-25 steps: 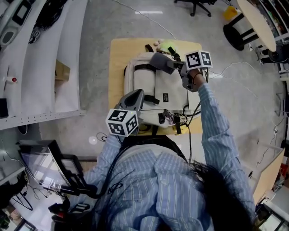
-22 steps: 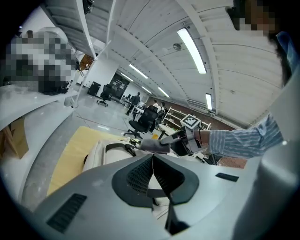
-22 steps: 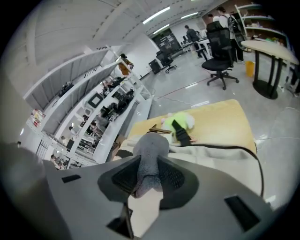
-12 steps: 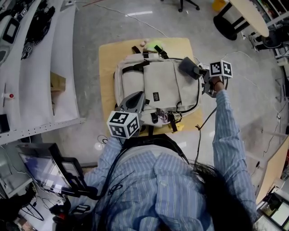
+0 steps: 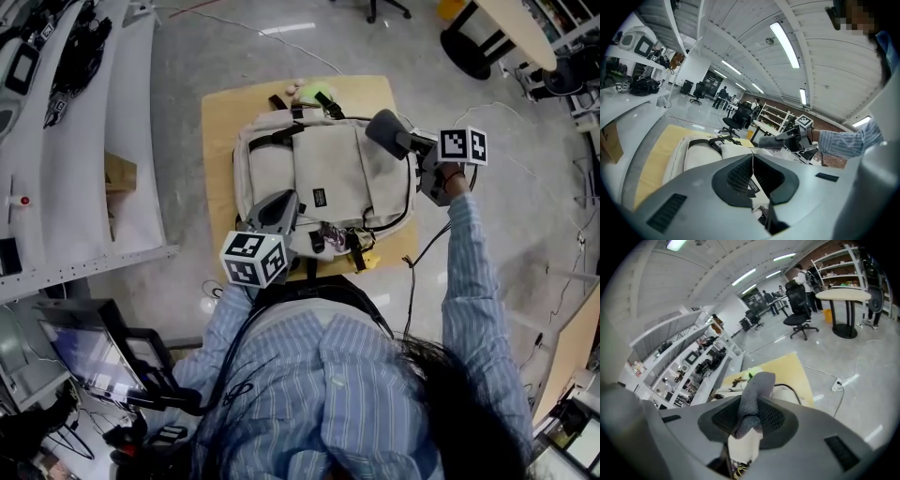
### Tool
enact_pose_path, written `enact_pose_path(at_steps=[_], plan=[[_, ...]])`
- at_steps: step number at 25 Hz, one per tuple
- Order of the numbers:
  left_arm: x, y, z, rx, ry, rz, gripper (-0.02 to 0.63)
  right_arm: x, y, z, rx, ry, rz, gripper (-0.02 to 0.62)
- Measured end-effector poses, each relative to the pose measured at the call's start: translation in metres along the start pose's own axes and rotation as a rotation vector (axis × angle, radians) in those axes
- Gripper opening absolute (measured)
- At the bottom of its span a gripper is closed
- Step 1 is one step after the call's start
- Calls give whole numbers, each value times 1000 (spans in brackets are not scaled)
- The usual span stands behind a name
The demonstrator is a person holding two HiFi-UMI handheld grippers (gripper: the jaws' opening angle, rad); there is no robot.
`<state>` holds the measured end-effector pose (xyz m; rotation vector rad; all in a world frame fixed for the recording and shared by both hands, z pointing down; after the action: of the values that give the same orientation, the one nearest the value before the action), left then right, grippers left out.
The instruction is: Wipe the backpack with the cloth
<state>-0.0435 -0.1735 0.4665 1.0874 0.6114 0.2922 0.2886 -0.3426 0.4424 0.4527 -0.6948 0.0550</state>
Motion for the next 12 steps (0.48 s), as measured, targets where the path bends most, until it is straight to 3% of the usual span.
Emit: enact_pose_path(at_steps=[6,12], plan=[[-12,5,-16,18,-68,-19,8,-118,32,52,-96,-260,-171,107],[-24,7,-40,38,-149,-51,8,-201,87,126,-257,-433,-181,106]])
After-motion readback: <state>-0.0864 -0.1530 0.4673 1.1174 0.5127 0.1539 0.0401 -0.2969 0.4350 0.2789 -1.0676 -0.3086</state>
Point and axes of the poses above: the fingertips, and each gripper's own axes: z forward along the fingers, x to its right, y out of its underside, the point moved 8 cm from there along -z, backward along the fingers, and after that the axes turned 11 degrees about z, right-handed, at the moved point
